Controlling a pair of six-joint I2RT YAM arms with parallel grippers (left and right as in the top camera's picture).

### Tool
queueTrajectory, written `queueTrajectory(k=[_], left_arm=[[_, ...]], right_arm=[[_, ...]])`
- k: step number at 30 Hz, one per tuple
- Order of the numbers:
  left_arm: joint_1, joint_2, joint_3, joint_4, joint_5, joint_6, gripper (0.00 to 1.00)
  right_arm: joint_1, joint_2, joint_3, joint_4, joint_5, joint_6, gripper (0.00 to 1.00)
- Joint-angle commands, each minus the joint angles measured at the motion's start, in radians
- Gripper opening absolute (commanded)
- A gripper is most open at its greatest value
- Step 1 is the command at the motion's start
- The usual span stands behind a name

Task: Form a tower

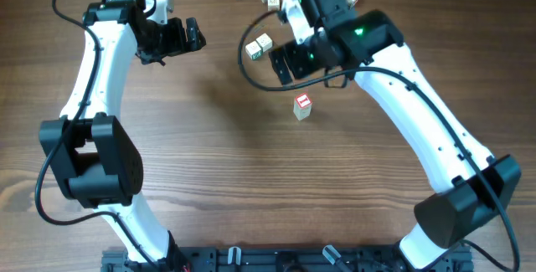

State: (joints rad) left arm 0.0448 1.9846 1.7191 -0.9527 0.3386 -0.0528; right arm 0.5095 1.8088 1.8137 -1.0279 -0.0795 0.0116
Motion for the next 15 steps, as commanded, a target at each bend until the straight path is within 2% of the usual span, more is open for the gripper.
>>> queueTrajectory(k=[1,4,6,8,10,13,15], left_arm=[[-0.002,0.007,-0.001,0.0,0.001,0.02,1.0],[-0.002,0.007,-0.001,0.0,0.001,0.02,1.0],[-0.002,0.007,-0.001,0.084,0.006,0.019,1.0],[-0.002,0.007,0.0,0.116,0.072,-0.008,1.0],[-0.002,0.007,0.0,0.219,0.171,-0.008,1.0],[-0.003,0.007,0.0,0.305,0.172,-0.007,1.0],[-0.003,0.007,0.0,0.276,0.13,-0.007,1.0]], right_arm=[[-0.039,0.033,0.031,0.09,0.001,0.087,1.0],[-0.07,0.12,0.031,0.182,0.001,0.114,1.0],[-0.09,0.129,0.031,0.19,0.009,0.158,1.0],[-0.128,0.127,0.031,0.177,0.008,0.176,1.0],[-0.196,0.127,0.031,0.126,-0.001,0.175,1.0],[-0.269,0.153,0.03,0.116,-0.2,0.085,1.0],[-0.269,0.187,0.031,0.133,-0.199,0.136,1.0]])
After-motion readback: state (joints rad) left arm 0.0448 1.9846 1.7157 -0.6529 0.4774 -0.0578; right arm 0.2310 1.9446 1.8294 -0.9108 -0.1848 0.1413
